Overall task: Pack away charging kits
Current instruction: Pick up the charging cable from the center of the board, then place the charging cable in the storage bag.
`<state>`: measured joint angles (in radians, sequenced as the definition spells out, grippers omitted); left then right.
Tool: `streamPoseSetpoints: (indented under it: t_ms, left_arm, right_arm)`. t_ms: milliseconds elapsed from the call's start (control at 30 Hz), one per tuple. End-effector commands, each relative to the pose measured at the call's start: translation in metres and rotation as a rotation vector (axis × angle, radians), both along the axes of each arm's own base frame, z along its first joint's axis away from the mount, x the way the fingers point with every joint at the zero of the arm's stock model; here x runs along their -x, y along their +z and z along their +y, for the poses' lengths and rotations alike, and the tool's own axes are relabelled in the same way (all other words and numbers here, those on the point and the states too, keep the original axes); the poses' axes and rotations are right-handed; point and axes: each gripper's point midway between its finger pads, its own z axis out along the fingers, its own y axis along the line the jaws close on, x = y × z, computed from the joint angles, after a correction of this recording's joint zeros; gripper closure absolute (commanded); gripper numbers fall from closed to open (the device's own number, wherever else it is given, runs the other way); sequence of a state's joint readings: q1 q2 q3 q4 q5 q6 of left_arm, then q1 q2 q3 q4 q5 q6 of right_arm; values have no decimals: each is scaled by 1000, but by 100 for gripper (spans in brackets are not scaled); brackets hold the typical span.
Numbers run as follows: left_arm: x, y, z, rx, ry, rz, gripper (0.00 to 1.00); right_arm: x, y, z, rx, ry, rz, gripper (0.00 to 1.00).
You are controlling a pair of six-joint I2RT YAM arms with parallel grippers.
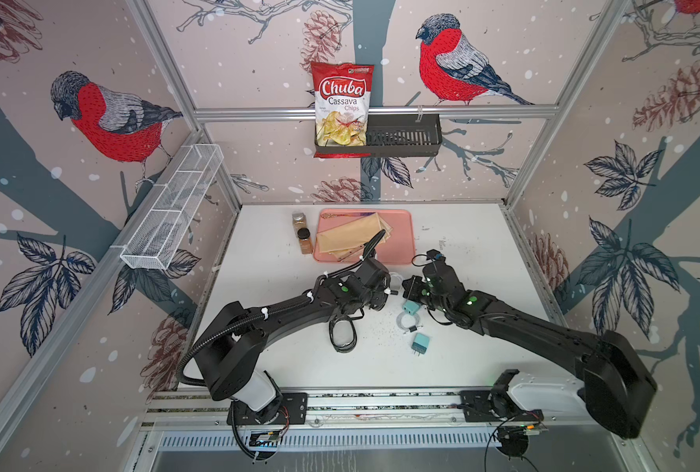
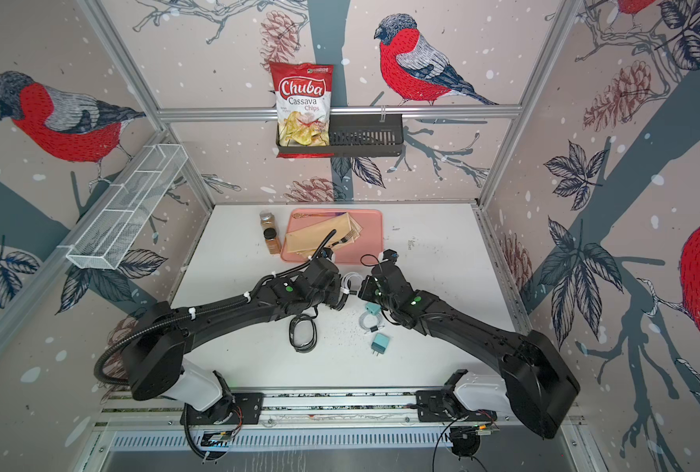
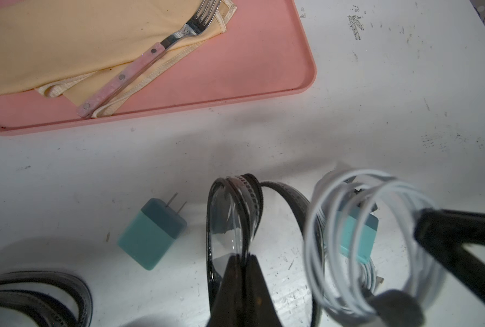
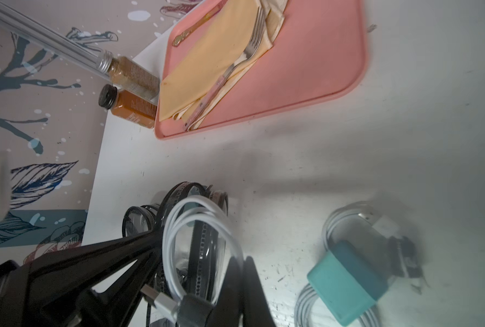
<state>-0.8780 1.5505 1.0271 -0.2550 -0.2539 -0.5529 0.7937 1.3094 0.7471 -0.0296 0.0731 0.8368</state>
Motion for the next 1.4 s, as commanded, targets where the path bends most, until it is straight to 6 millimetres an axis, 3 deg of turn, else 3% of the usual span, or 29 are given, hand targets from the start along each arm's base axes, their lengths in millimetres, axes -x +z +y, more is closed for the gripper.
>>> streamPoseSetpoints:
  t_ms: [0, 233, 467, 667, 800, 1367]
  left_arm:
    - [-5, 9, -4, 28, 6, -28, 100]
    - [-2, 18, -3, 53, -7, -45, 100]
    - [2, 27, -13, 106, -55, -55, 100]
    - [11, 20, -34, 154, -165, -8, 100]
    - [12, 16, -37, 154, -178, 3, 100]
    - [23, 28, -41, 220, -224, 2, 100]
  right_arm:
    - [-5, -5, 18, -2, 13, 8, 100]
    - [-10, -32, 24, 50, 11, 60, 100]
    - [-9, -42, 23, 77, 15, 72, 100]
    - [-7, -33, 37, 64, 75, 38, 100]
    - [-6, -27, 44, 50, 106, 20, 100]
    - [-13, -41, 25, 84, 56, 13, 100]
